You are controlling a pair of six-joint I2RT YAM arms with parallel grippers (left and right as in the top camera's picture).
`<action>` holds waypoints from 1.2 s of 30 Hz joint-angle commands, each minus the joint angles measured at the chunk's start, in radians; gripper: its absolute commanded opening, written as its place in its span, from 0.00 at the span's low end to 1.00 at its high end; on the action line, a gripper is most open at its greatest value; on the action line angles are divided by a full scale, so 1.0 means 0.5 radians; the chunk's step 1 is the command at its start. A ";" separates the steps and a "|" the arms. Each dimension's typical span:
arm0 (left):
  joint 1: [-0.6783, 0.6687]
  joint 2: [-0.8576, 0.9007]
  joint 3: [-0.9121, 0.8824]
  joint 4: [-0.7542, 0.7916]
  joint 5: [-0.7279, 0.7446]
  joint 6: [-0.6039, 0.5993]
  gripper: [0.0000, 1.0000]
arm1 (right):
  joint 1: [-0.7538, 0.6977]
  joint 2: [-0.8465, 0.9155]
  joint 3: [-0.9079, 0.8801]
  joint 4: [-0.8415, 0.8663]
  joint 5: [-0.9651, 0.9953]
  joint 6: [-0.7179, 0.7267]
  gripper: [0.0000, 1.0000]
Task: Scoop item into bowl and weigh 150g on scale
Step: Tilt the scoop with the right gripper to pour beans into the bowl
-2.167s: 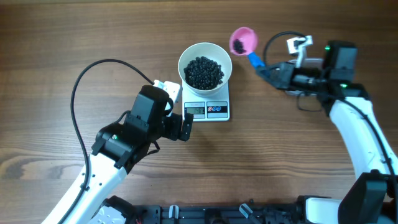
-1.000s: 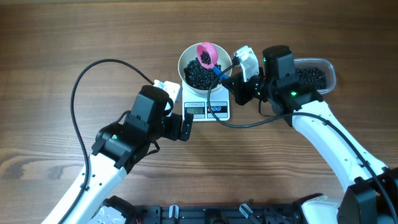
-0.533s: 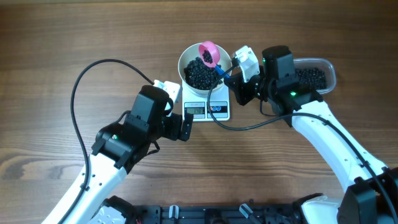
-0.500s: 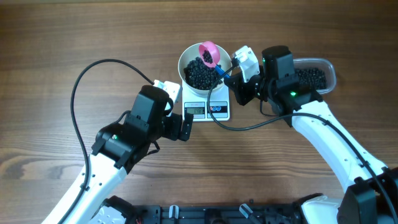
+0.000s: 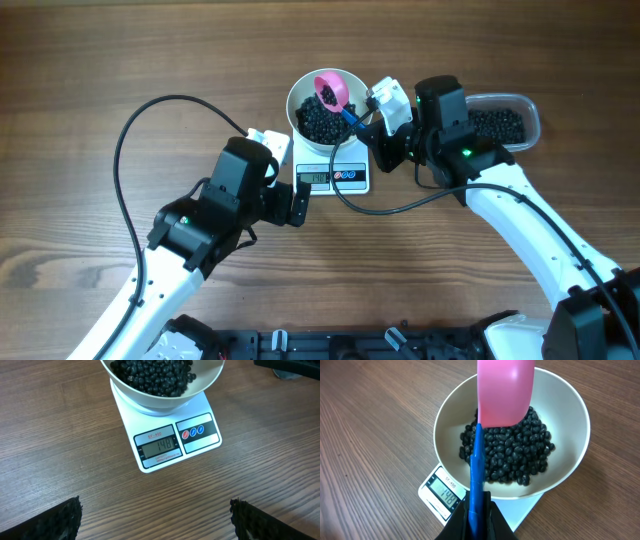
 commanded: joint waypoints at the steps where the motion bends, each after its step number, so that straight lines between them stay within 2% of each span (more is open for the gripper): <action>1: -0.009 0.000 0.006 0.005 -0.011 0.040 1.00 | 0.007 0.024 0.013 0.005 0.016 -0.023 0.04; 5: -0.009 0.000 0.006 0.005 -0.011 0.040 1.00 | 0.007 0.024 0.013 0.004 0.132 -0.023 0.04; 20: -0.008 0.000 0.006 0.005 -0.011 0.040 1.00 | 0.008 0.024 0.013 0.004 0.103 -0.061 0.04; 26: -0.009 0.000 0.006 0.005 -0.012 0.040 1.00 | 0.008 0.024 0.013 0.004 -0.099 0.011 0.04; 32: -0.009 0.000 0.006 0.005 -0.011 0.040 1.00 | 0.008 0.024 0.013 0.003 0.185 0.001 0.04; 36: -0.008 0.000 0.006 0.005 -0.011 0.040 1.00 | 0.008 0.024 0.013 -0.011 -0.005 -0.008 0.04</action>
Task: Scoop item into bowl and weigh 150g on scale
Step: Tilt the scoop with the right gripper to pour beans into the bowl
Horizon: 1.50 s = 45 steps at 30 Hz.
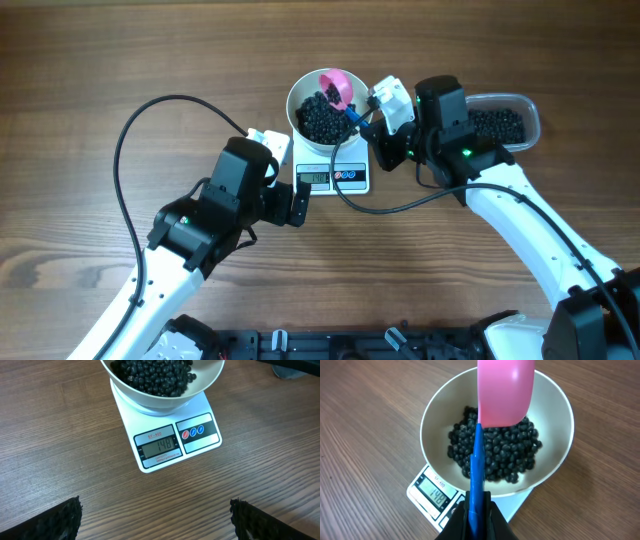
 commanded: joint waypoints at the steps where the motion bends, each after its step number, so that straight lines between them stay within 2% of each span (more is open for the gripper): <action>1: -0.009 0.000 0.006 0.005 -0.011 0.040 1.00 | 0.008 0.024 0.013 -0.011 -0.143 0.002 0.04; 6: -0.009 0.000 0.006 0.005 -0.011 0.040 1.00 | 0.008 0.025 0.013 -0.017 0.036 0.004 0.04; 17: -0.009 0.000 0.006 0.005 -0.011 0.040 1.00 | 0.008 0.024 0.013 -0.063 -0.075 -0.086 0.04; 20: -0.009 0.000 0.006 0.005 -0.012 0.040 1.00 | 0.008 0.024 0.013 -0.047 0.107 -0.075 0.04; 25: -0.009 0.000 0.006 0.005 -0.011 0.040 1.00 | 0.008 0.024 0.013 -0.045 -0.054 -0.124 0.04; 28: -0.009 0.000 0.006 0.005 -0.011 0.040 1.00 | 0.008 0.024 0.013 -0.025 0.062 0.036 0.04; 32: -0.009 0.000 0.006 0.005 -0.011 0.040 1.00 | 0.008 0.024 0.013 -0.079 -0.037 -0.108 0.04; 45: -0.009 0.000 0.006 0.005 -0.011 0.040 1.00 | 0.008 0.024 0.013 -0.061 0.024 0.069 0.04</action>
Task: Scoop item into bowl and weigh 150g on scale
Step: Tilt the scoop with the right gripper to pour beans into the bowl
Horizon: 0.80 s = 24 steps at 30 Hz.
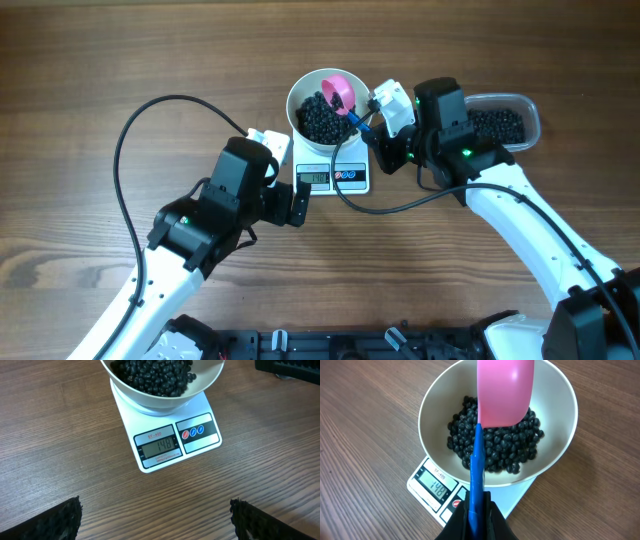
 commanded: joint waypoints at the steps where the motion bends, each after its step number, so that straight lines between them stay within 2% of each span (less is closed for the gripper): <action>1: -0.009 0.000 0.006 0.005 -0.012 0.040 1.00 | 0.008 0.024 0.013 0.014 0.011 0.061 0.04; 24: -0.009 0.000 0.006 0.005 -0.011 0.040 1.00 | 0.008 0.024 0.013 0.013 0.010 0.084 0.04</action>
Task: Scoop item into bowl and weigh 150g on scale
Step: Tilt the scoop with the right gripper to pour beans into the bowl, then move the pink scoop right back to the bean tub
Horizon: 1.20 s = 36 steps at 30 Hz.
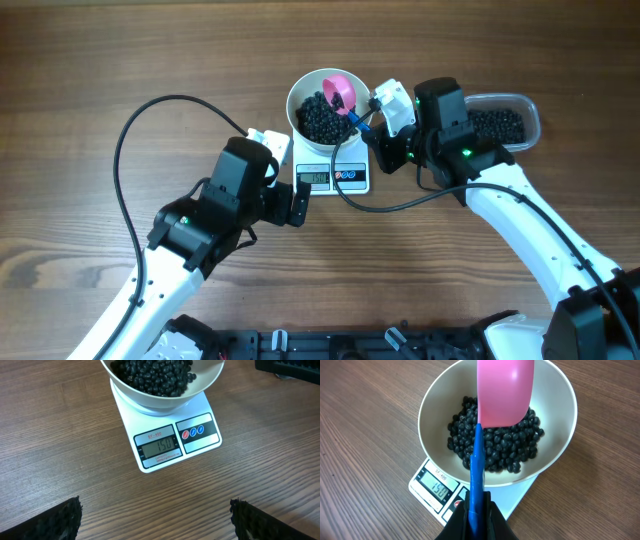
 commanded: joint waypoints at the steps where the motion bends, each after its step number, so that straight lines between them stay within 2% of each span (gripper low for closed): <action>1: -0.009 0.000 0.006 0.005 -0.011 0.040 1.00 | 0.008 0.024 0.013 0.014 0.011 0.068 0.04; 11: -0.009 0.000 0.006 0.005 -0.011 0.040 1.00 | 0.002 0.024 0.013 0.116 -0.343 0.692 0.04; 16: -0.009 0.000 0.006 0.005 -0.011 0.040 1.00 | 0.000 0.024 0.013 0.229 -0.463 0.853 0.04; 27: -0.009 0.000 0.006 0.005 -0.011 0.040 1.00 | -0.021 0.023 0.013 0.284 -0.479 0.858 0.04; 36: -0.009 0.000 0.006 0.005 -0.011 0.040 1.00 | -0.282 0.003 0.013 0.311 -0.618 0.951 0.04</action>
